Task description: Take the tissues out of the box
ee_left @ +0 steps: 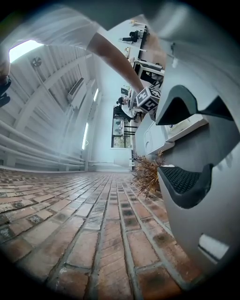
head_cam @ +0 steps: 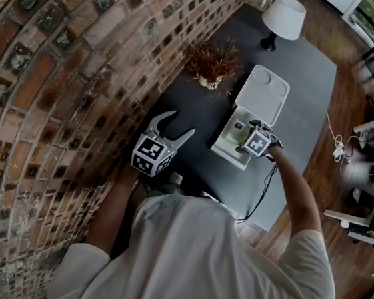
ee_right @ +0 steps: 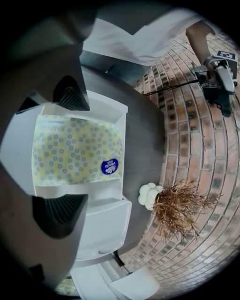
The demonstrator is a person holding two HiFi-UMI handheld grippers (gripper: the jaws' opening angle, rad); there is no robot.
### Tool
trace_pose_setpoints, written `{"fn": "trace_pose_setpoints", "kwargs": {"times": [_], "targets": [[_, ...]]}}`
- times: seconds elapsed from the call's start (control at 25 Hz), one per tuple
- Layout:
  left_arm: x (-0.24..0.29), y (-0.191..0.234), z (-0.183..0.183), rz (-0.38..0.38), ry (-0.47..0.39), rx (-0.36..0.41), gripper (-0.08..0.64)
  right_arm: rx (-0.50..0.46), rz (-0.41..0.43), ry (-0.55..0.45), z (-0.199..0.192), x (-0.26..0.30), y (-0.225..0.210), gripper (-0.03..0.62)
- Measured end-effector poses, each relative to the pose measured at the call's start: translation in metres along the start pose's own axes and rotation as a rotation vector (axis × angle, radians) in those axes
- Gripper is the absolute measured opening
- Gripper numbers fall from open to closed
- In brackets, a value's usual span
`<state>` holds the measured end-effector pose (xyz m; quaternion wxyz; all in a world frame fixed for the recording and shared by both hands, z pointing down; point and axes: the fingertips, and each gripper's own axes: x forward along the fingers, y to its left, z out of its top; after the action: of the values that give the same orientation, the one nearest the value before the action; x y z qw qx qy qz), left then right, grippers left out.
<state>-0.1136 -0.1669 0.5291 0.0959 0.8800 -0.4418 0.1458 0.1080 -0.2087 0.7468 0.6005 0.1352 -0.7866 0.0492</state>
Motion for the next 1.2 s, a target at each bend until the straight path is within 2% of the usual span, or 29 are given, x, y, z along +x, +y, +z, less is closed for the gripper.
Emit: {"fn": "trace_pose_setpoints", "kwargs": {"times": [0.32, 0.52, 0.6, 0.64, 0.76, 0.8, 0.96, 1.2], "targets": [[-0.003, 0.002, -0.001, 0.015, -0.020, 0.001, 0.281, 0.020, 0.017, 0.039, -0.001, 0.020, 0.001, 0.563], [-0.003, 0.004, 0.002, 0.021, -0.029, 0.002, 0.281, 0.093, 0.122, 0.124, -0.016, 0.026, 0.025, 0.563], [-0.002, 0.004, 0.002, 0.021, -0.031, 0.000, 0.281, 0.160, 0.227, 0.181, -0.027, 0.028, 0.048, 0.563], [-0.002, 0.004, 0.002, 0.021, -0.031, 0.000, 0.281, 0.155, 0.226, 0.180, -0.027, 0.030, 0.049, 0.565], [-0.001, 0.005, 0.002, 0.025, -0.033, 0.003, 0.281, 0.017, 0.042, 0.110, -0.008, 0.036, 0.008, 0.565], [-0.001, 0.004, 0.003, 0.026, -0.034, 0.003, 0.281, -0.005, 0.018, 0.106, -0.006, 0.038, 0.002, 0.565], [0.002, 0.002, 0.002, 0.020, -0.035, 0.002, 0.281, -0.008, 0.039, 0.158, -0.013, 0.049, 0.008, 0.563], [0.003, -0.002, 0.000, 0.007, -0.025, 0.005, 0.281, 0.007, 0.012, 0.201, -0.016, 0.059, 0.007, 0.563]]}}
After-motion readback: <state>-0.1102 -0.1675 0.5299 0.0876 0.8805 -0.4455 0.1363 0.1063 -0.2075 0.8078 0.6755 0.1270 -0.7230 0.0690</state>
